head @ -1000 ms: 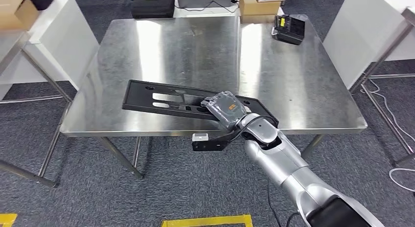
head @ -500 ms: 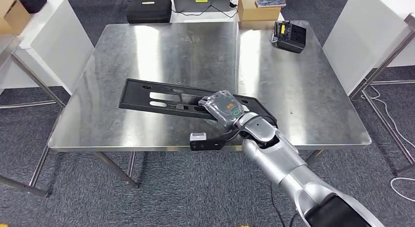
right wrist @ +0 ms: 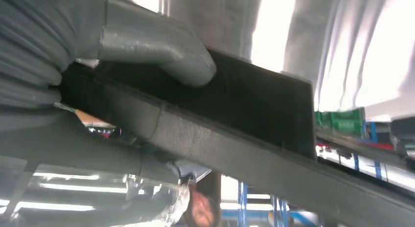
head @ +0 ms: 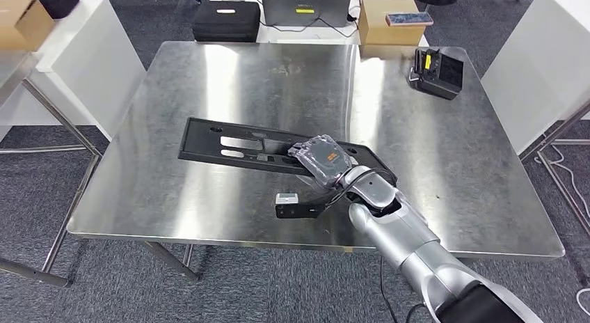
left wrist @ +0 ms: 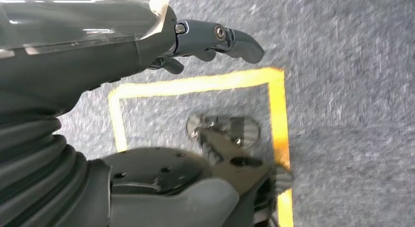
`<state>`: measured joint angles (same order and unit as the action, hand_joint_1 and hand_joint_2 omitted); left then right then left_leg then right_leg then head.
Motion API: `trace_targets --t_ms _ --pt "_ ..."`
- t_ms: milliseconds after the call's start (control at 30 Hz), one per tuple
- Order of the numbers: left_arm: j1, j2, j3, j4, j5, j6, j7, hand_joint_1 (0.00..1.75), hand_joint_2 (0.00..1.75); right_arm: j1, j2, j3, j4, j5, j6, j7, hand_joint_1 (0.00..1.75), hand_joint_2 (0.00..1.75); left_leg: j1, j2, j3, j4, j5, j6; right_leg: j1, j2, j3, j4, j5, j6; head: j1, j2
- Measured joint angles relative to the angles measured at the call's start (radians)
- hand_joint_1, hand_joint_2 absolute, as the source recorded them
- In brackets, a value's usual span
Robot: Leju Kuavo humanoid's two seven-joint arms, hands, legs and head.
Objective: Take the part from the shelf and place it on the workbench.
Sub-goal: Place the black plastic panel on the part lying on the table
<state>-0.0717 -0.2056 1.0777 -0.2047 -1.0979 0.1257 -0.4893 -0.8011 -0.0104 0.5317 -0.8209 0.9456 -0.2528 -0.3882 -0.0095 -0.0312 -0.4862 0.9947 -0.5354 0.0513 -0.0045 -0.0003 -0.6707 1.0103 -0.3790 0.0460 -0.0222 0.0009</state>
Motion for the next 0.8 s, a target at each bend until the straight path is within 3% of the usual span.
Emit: trace_targets --t_ms 33,100,167,200,267,300,333,367,400,433,500,533,633,667,733,800 --pt "-0.001 0.000 0.000 -0.001 -0.001 0.028 -0.025 0.00 1.75 0.000 -0.001 -0.002 -0.001 0.000 -0.003 0.000 1.75 1.75 0.000 0.000 -0.006 0.006 -0.002 -0.003 -0.003 0.002 0.006 0.001 -0.001 -0.012 0.000 0.000" --pt "-0.002 -0.001 -0.001 -0.003 -0.002 0.065 -0.060 0.00 1.75 -0.001 -0.005 -0.007 -0.001 -0.001 -0.009 -0.003 1.75 1.75 0.002 0.006 -0.035 0.063 0.002 -0.012 -0.011 0.002 0.019 -0.005 -0.009 -0.024 -0.002 0.000" --pt "-0.003 -0.001 -0.001 -0.003 -0.003 0.067 -0.072 0.00 1.75 0.000 -0.005 -0.008 0.000 -0.003 -0.013 -0.008 1.75 1.75 0.007 0.015 -0.094 0.167 -0.011 -0.026 -0.014 0.002 0.035 -0.010 -0.019 -0.037 -0.006 0.000" --pt "-0.003 -0.001 -0.001 -0.003 -0.003 0.066 -0.075 0.00 1.75 0.002 -0.006 -0.008 0.002 -0.003 -0.015 -0.011 1.75 1.75 0.011 0.017 -0.129 0.220 -0.034 -0.033 -0.014 0.002 0.041 -0.010 -0.024 -0.043 -0.007 0.000" --pt "-0.002 0.000 -0.002 -0.003 -0.004 0.065 -0.077 0.00 1.75 0.006 -0.006 -0.008 0.005 -0.003 -0.015 -0.013 0.87 0.87 0.016 0.021 -0.193 0.293 -0.080 -0.041 -0.014 0.002 0.050 -0.010 -0.033 -0.048 -0.007 0.000" --pt "-0.002 0.000 -0.002 -0.003 -0.004 0.063 -0.078 0.00 1.75 0.007 -0.006 -0.008 0.006 -0.003 -0.015 -0.014 0.44 0.44 0.018 0.022 -0.215 0.301 -0.081 -0.043 -0.014 0.002 0.055 -0.010 -0.038 -0.049 -0.007 0.000" --pt "-0.001 0.000 -0.002 -0.003 -0.004 0.059 -0.079 0.00 1.75 0.006 -0.006 -0.008 0.006 -0.003 -0.015 -0.014 0.00 0.00 0.020 0.023 -0.221 0.279 -0.056 -0.042 -0.014 0.003 0.061 -0.010 -0.042 -0.048 -0.008 0.000" --pt "-0.001 0.000 -0.002 -0.003 -0.004 0.053 -0.078 0.00 1.75 0.004 -0.006 -0.008 0.006 -0.004 -0.015 -0.014 0.00 0.00 0.020 0.024 -0.210 0.226 -0.009 -0.039 -0.014 0.004 0.069 -0.011 -0.046 -0.047 -0.008 0.000" --pt "-0.001 0.000 -0.002 -0.003 -0.003 0.047 -0.076 0.00 1.31 0.001 -0.005 -0.008 0.006 -0.004 -0.016 -0.014 0.00 0.00 0.020 0.024 -0.189 0.155 0.046 -0.034 -0.014 0.004 0.076 -0.012 -0.051 -0.045 -0.007 0.000" --pt "-0.002 0.001 -0.002 -0.003 -0.002 0.043 -0.073 0.00 0.87 -0.003 -0.004 -0.008 0.006 -0.005 -0.016 -0.014 0.00 0.00 0.017 0.025 -0.166 0.093 0.081 -0.028 -0.012 0.005 0.083 -0.012 -0.054 -0.042 -0.007 0.000" --pt "-0.004 0.002 -0.002 -0.003 0.003 0.041 -0.059 0.00 0.00 -0.011 -0.004 -0.008 0.006 -0.008 -0.017 -0.014 0.00 0.00 0.011 0.026 -0.140 0.024 0.101 -0.016 -0.009 0.005 0.088 -0.014 -0.060 -0.034 -0.007 0.000" --pt "-0.005 0.002 -0.001 -0.003 0.005 0.040 -0.049 0.00 0.00 -0.014 -0.004 -0.009 0.007 -0.009 -0.017 -0.015 0.00 0.00 0.007 0.025 -0.139 0.020 0.094 -0.011 -0.008 0.004 0.089 -0.016 -0.062 -0.029 -0.007 0.000" --pt "-0.004 0.002 -0.001 -0.003 0.007 0.035 -0.030 0.00 0.00 -0.019 -0.005 -0.010 0.007 -0.010 -0.018 -0.017 0.00 0.00 0.009 0.024 -0.119 0.002 0.109 0.009 -0.005 0.002 0.083 0.002 -0.077 -0.016 -0.007 0.000" --pt "-0.005 0.002 -0.001 -0.003 0.007 0.033 -0.028 0.00 0.00 -0.021 -0.005 -0.011 0.007 -0.011 -0.018 -0.018 0.00 0.00 0.010 0.025 -0.111 -0.004 0.114 0.015 -0.004 0.002 0.065 0.041 -0.096 -0.017 -0.006 0.000" --pt "-0.006 0.003 -0.001 -0.003 0.007 0.032 -0.026 0.00 0.00 -0.022 -0.007 -0.012 0.008 -0.011 -0.018 -0.018 0.00 0.00 0.009 0.026 -0.108 -0.007 0.115 0.022 -0.005 0.002 -0.001 0.170 -0.149 -0.024 -0.004 0.000" --pt "-0.006 0.003 -0.001 -0.003 0.007 0.028 -0.022 0.00 0.00 -0.021 -0.010 -0.012 0.012 -0.011 -0.018 -0.018 0.00 0.00 0.007 0.024 -0.107 -0.006 0.112 0.025 -0.006 0.002 -0.058 0.269 -0.174 -0.021 -0.002 0.000"
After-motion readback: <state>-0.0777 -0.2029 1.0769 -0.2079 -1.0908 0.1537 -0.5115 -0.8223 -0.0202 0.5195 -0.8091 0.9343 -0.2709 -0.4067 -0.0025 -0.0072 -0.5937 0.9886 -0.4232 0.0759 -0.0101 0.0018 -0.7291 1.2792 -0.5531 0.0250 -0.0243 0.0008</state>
